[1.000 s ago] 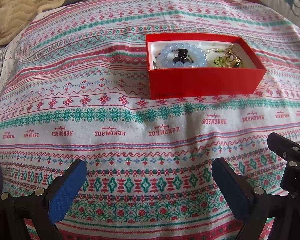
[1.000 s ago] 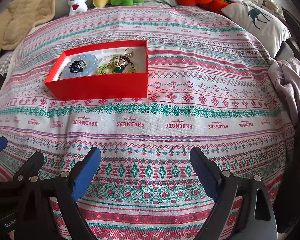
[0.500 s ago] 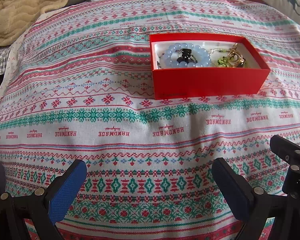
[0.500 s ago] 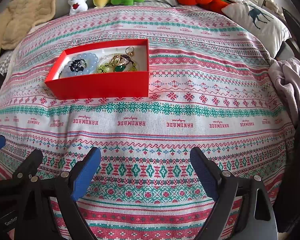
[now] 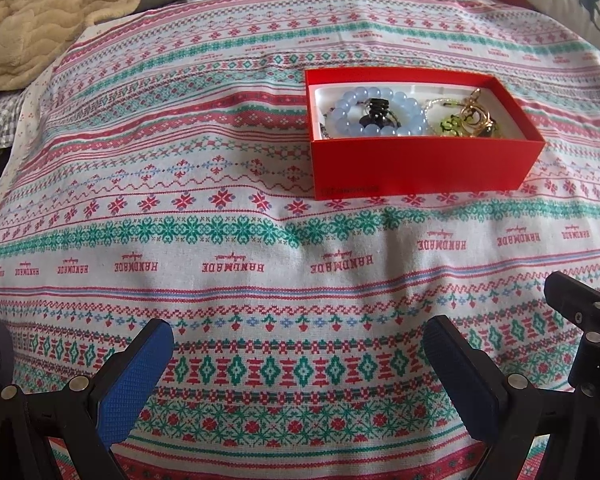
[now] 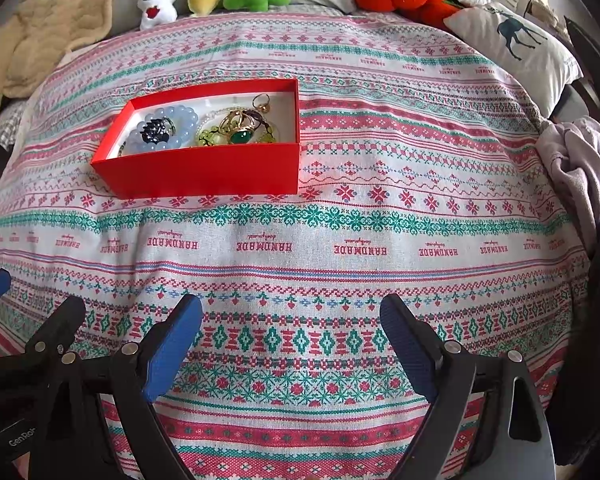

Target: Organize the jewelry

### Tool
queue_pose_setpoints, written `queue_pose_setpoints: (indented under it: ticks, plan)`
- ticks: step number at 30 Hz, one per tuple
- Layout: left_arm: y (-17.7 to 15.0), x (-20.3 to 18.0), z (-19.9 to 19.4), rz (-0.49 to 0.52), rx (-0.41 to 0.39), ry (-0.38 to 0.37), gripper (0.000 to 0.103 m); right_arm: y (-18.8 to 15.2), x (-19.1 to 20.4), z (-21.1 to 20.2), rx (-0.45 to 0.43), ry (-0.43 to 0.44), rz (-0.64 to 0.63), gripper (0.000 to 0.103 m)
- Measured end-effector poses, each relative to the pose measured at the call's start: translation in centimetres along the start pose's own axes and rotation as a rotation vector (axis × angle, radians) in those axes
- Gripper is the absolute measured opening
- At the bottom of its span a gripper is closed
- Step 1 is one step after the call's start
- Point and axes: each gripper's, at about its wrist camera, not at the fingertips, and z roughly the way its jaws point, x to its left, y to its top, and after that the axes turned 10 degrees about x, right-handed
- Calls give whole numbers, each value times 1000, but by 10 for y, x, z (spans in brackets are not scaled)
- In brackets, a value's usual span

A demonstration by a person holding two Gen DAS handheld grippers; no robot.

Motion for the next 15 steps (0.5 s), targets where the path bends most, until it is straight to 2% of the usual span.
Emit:
queue_pose_setpoints:
  ticks: [15]
  plan:
    - [1,2,-2,-9,-8,-8,103,-1,0,-2,-7,-4,11,92]
